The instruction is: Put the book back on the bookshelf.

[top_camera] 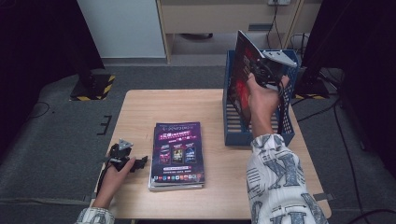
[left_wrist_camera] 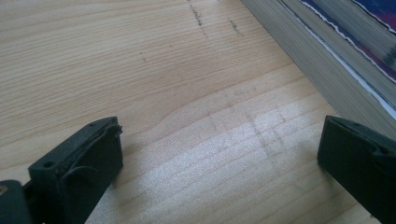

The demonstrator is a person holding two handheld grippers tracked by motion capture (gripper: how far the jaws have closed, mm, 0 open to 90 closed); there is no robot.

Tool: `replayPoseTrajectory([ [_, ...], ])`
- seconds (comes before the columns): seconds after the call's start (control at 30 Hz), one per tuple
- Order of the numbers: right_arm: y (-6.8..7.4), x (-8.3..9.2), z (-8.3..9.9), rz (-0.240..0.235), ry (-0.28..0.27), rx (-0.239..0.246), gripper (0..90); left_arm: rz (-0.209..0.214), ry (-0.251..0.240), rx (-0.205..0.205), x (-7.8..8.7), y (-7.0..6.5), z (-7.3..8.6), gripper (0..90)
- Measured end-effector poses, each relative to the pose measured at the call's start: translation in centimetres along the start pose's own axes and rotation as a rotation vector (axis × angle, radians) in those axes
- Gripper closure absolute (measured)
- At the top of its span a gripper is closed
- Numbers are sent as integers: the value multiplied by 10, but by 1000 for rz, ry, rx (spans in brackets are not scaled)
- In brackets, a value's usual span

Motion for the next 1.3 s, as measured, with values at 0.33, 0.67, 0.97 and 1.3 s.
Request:
replayPoseTrajectory([
  [0.33, 4, -11, 7, 13, 0, -20, 865, 3, 1, -3, 0, -1, 0, 0],
  [0.67, 8, -16, 11, 15, -8, -19, 864, 7, -2, -5, -1, -1, -1, 0],
  [0.97, 3, -16, 17, 14, -11, -31, 864, 9, -1, -9, -1, -1, -1, 0],
  [1.3, 0, -13, 24, 3, -16, -49, 864, 10, -2, -9, -1, -1, -1, 0],
])
Point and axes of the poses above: each handheld gripper's, and its own axes: x roughly backward along the jaws, z roughly out of its underside, y roughly to its left, the point moved 3 cm from there along -x, roughly forward along the jaws, and after that the axes turned 1 degree about -x, right-handed, at the moved point
